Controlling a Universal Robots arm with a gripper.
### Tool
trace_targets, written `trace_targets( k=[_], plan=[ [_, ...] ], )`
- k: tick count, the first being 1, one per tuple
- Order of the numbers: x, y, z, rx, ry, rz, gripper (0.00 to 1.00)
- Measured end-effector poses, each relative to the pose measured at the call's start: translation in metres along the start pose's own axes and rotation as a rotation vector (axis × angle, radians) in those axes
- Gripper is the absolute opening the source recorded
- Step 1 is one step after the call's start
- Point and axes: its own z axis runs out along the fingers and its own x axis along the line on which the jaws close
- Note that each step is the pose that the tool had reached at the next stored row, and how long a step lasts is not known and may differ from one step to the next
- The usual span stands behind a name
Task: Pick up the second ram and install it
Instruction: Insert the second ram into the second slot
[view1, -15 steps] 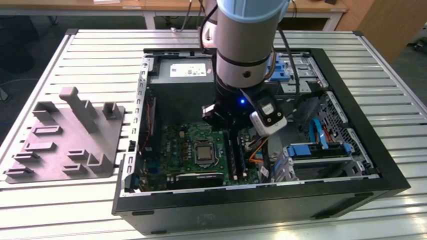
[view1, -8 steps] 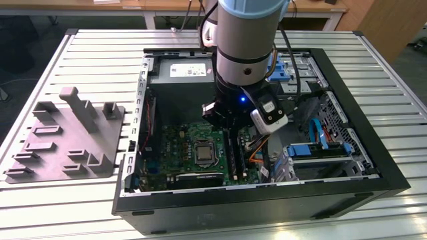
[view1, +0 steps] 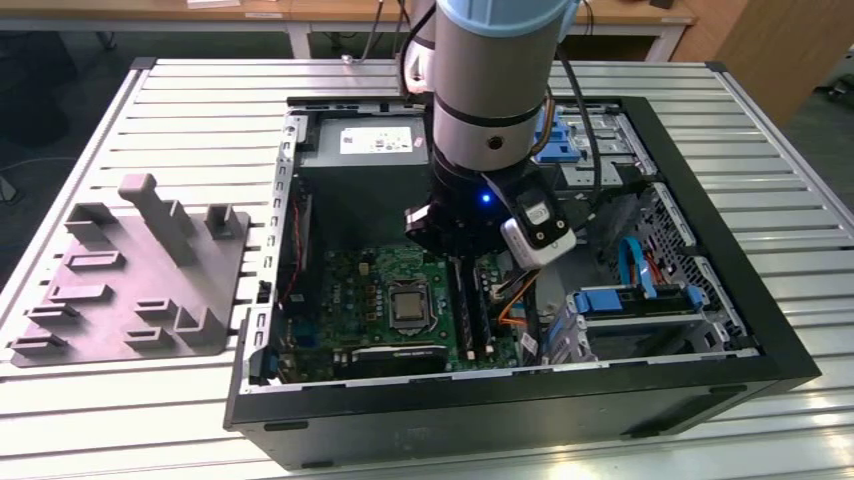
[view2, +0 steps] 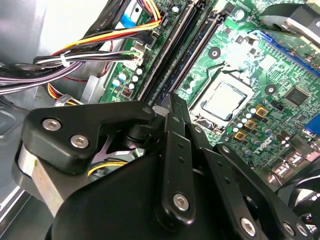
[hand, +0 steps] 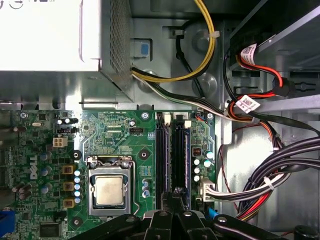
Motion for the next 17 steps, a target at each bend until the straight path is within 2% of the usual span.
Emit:
trace_targets(
  k=[17],
  plan=[
    [-0.0002,0.0,-0.0038,0.0,0.0,0.0,0.1]
  ],
)
